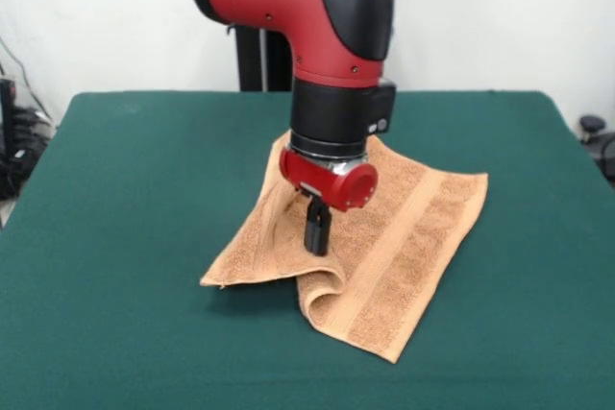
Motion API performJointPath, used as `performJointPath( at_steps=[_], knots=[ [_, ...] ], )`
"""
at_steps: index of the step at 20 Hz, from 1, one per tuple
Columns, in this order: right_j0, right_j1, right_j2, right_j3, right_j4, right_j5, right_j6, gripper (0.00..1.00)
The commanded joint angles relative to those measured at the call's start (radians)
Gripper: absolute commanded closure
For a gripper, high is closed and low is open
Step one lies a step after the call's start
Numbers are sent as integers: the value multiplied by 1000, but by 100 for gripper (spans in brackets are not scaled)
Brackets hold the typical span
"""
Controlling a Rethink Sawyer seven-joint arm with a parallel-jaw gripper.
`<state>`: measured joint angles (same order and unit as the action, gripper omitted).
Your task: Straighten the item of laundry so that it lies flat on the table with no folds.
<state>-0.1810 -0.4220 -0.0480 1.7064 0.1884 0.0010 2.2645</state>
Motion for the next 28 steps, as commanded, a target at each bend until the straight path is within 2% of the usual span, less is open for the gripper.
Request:
performJointPath(
  at_steps=[1,14,20,28],
  knots=[
    [-5,59,53,-60,-58,49,25,100],
    [-149,169,125,-144,-271,-39,-38,100],
    [-180,154,134,-148,-340,9,-30,100],
    [-204,137,153,-135,-387,43,-11,100]
  ],
)
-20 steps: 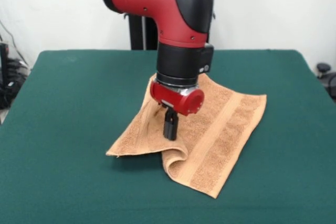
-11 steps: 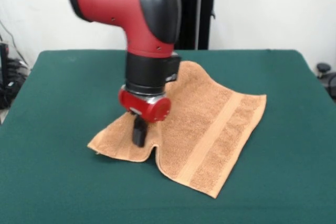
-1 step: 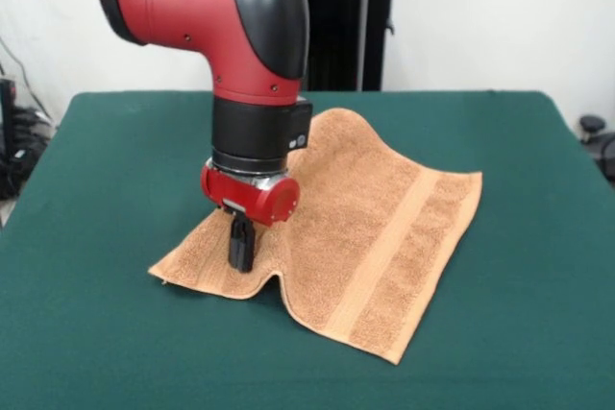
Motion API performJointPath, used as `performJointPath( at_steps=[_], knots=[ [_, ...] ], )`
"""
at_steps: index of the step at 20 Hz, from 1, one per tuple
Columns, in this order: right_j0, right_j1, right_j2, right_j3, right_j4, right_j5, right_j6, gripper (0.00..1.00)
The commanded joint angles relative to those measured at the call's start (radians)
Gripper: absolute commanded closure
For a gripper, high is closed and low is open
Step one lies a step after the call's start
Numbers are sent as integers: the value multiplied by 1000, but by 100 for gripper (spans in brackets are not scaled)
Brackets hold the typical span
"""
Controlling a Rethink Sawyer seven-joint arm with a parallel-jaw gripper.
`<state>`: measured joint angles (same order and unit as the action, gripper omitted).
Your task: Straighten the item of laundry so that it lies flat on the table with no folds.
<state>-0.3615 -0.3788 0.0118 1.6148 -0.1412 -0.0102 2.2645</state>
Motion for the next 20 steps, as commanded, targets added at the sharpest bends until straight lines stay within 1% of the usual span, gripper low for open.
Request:
performJointPath(
  at_steps=[1,9,13,20],
  knots=[
    [-25,91,95,-40,-61,56,-9,100],
    [-40,69,106,-7,-90,62,-2,100],
    [-37,55,110,-2,-79,79,6,100],
    [-23,-13,126,55,-30,137,45,100]
  ],
)
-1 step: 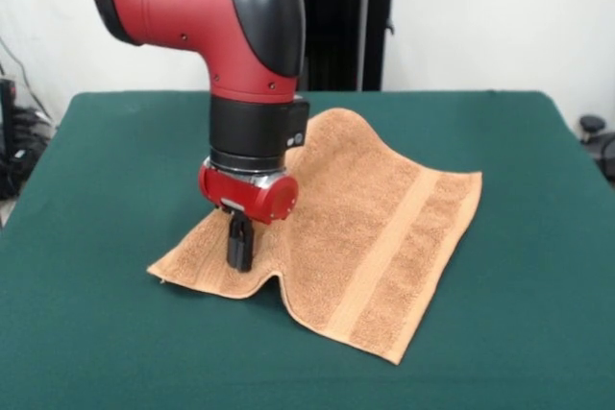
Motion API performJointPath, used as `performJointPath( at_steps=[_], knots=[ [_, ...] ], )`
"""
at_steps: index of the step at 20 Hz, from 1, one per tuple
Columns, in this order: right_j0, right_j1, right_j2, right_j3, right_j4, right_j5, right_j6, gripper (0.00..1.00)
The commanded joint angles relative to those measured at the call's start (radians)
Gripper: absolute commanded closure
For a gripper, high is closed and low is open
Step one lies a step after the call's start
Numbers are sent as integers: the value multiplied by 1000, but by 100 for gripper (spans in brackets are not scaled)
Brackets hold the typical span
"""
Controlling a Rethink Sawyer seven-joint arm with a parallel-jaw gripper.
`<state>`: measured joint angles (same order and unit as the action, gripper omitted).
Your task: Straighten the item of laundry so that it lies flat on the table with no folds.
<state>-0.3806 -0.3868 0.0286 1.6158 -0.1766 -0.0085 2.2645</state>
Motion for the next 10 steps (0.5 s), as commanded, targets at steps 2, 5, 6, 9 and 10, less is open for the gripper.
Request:
performJointPath(
  at_steps=[2,5,6,9,10],
  knots=[
    [4,-36,114,72,24,162,58,100],
    [26,-78,115,98,58,203,89,100],
    [33,-90,114,103,70,216,99,100],
    [52,-116,106,109,100,263,116,100],
    [53,-121,108,114,111,274,121,100]
  ],
)
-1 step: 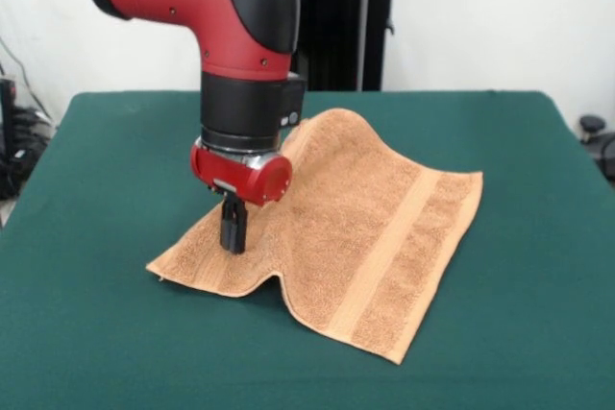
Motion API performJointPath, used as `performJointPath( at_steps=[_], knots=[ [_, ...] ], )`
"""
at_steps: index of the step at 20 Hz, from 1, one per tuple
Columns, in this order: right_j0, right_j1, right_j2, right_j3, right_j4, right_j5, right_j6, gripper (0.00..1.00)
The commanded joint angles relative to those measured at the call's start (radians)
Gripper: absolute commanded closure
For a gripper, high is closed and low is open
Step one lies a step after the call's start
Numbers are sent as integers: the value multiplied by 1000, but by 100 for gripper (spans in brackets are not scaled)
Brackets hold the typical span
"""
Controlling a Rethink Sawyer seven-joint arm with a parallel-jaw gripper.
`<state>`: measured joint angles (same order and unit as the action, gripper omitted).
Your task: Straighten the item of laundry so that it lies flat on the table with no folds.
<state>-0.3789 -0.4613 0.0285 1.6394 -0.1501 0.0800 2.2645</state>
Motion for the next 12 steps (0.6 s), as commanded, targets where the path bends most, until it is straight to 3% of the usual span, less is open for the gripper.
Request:
performJointPath(
  at_steps=[1,12],
  knots=[
    [51,-52,110,95,95,197,125,100],
    [45,-38,111,93,128,181,115,100]
  ],
)
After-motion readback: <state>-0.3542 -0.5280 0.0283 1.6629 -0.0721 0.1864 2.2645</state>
